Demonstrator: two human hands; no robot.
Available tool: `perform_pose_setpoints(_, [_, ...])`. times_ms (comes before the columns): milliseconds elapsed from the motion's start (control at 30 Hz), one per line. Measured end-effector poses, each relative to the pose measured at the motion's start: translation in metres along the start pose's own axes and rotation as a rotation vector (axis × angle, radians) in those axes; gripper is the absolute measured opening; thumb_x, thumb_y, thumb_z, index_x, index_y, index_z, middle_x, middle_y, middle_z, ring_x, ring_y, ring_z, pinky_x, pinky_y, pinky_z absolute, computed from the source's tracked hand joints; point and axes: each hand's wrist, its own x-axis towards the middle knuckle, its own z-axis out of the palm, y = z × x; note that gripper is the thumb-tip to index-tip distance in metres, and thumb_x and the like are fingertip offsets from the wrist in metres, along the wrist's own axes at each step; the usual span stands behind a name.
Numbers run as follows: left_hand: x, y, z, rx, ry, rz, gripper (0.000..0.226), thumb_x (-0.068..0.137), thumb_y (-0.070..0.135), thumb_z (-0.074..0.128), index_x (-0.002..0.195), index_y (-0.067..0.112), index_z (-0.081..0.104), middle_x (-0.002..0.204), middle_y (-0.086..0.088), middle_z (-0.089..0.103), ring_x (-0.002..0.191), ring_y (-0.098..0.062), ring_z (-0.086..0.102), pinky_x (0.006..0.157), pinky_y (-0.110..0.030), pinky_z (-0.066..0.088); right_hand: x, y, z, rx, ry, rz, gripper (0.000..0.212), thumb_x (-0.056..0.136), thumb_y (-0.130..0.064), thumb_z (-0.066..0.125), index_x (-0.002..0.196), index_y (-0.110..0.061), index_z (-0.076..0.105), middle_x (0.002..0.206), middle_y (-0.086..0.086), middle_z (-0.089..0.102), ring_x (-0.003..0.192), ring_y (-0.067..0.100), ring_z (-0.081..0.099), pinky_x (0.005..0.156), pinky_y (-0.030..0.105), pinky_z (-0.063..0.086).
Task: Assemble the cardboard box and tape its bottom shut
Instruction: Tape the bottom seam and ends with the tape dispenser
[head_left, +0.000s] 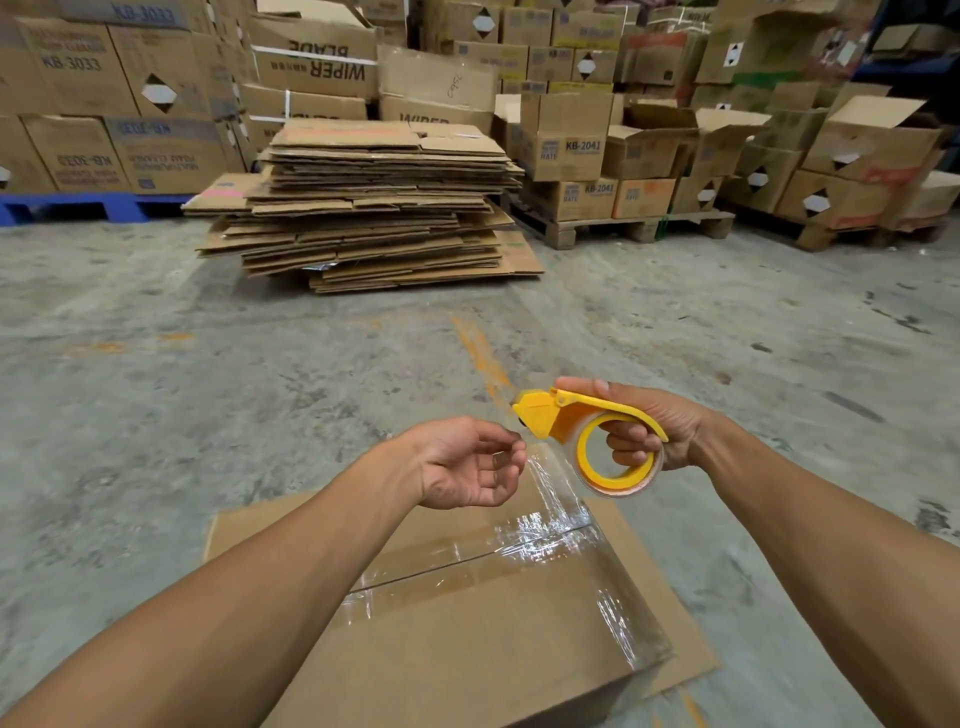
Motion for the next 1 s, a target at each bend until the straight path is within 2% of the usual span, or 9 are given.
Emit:
perform_pose_setpoints(100, [0.010,-0.001,-0.006,0.068,0.051,-0.017,0.018,0.093,0.002,0.058,0.075,0.002,0.062,0.062,-0.006,0.059,0.048,-0.012,0.055,0.049,-0.022,0.052,-0.009,-0.002,0.009,-0.123,0.066,0.031,0.063,0.070,-0.045,0.079,0.128,-0.026,0.063,0.037,-0.001,0.039,0.029,0.007,0.037,0.036,0.020,0.035])
perform_pose_setpoints(200, [0.023,-0.002,-0.011,0.176,0.142,-0.038,0.027,0.096,0.001,0.049,0.070,0.001,0.057,0.054,-0.005,0.050,0.052,-0.011,0.043,0.044,-0.018,0.046,-0.011,-0.001,0.023,-0.260,0.132,0.075,0.049,0.080,-0.041,0.063,0.128,-0.029,0.062,0.046,0.000,0.045,0.033,0.007,0.040,0.037,0.020,0.036])
perform_pose_setpoints(300, [0.039,0.002,-0.010,0.329,0.203,-0.009,0.030,0.098,-0.002,0.038,0.072,0.007,0.051,0.062,-0.004,0.042,0.054,-0.010,0.034,0.041,-0.016,0.040,-0.019,0.004,0.029,-0.275,0.185,0.086,0.045,0.077,-0.038,0.069,0.122,-0.031,0.068,0.058,0.006,0.054,0.036,0.009,0.043,0.036,0.021,0.042])
perform_pose_setpoints(467, [0.070,0.024,-0.038,0.633,0.301,0.015,0.025,0.101,0.003,0.041,0.080,0.012,0.053,0.063,0.000,0.044,0.048,-0.008,0.033,0.039,-0.016,0.036,-0.084,0.016,0.009,-0.251,0.343,0.111,0.050,0.077,-0.033,0.069,0.126,-0.024,0.066,0.070,0.007,0.068,0.038,0.010,0.046,0.035,0.022,0.044])
perform_pose_setpoints(600, [0.107,0.034,-0.023,0.873,0.273,0.105,0.022,0.101,0.009,0.044,0.083,0.016,0.052,0.069,-0.001,0.045,0.055,-0.011,0.033,0.050,-0.022,0.035,-0.123,0.036,0.014,-0.218,0.486,0.100,0.050,0.072,-0.033,0.073,0.121,-0.023,0.068,0.094,0.014,0.075,0.039,0.010,0.052,0.036,0.022,0.046])
perform_pose_setpoints(733, [0.154,0.034,0.012,1.138,0.312,0.310,0.024,0.096,0.012,0.047,0.074,0.020,0.053,0.074,0.000,0.048,0.063,-0.015,0.039,0.055,-0.022,0.032,-0.110,0.061,0.035,-0.203,0.700,0.029,0.038,0.080,-0.030,0.077,0.117,-0.022,0.071,0.091,0.010,0.074,0.053,0.012,0.061,0.047,0.025,0.051])
perform_pose_setpoints(833, [0.179,0.034,0.020,1.219,0.345,0.470,0.029,0.097,0.009,0.051,0.069,0.019,0.049,0.071,-0.002,0.047,0.058,-0.014,0.038,0.044,-0.017,0.032,-0.090,0.077,0.049,-0.153,0.803,-0.034,0.036,0.083,-0.026,0.076,0.118,-0.020,0.070,0.084,0.007,0.073,0.060,0.015,0.064,0.050,0.019,0.052])
perform_pose_setpoints(900, [0.188,0.031,0.019,1.277,0.365,0.529,0.023,0.096,0.007,0.053,0.075,0.016,0.053,0.069,-0.004,0.048,0.056,-0.015,0.039,0.039,-0.017,0.031,-0.078,0.087,0.056,-0.138,0.829,-0.068,0.033,0.084,-0.026,0.076,0.116,-0.023,0.069,0.086,0.007,0.072,0.062,0.018,0.063,0.053,0.019,0.053])
perform_pose_setpoints(1000, [0.203,0.029,0.006,1.295,0.398,0.569,0.010,0.095,0.010,0.054,0.087,0.014,0.059,0.087,-0.008,0.059,0.080,-0.021,0.050,0.062,-0.025,0.036,-0.061,0.103,0.055,-0.200,0.869,-0.068,0.025,0.078,-0.037,0.079,0.102,-0.036,0.071,0.107,0.007,0.073,0.081,0.019,0.065,0.082,0.032,0.057])
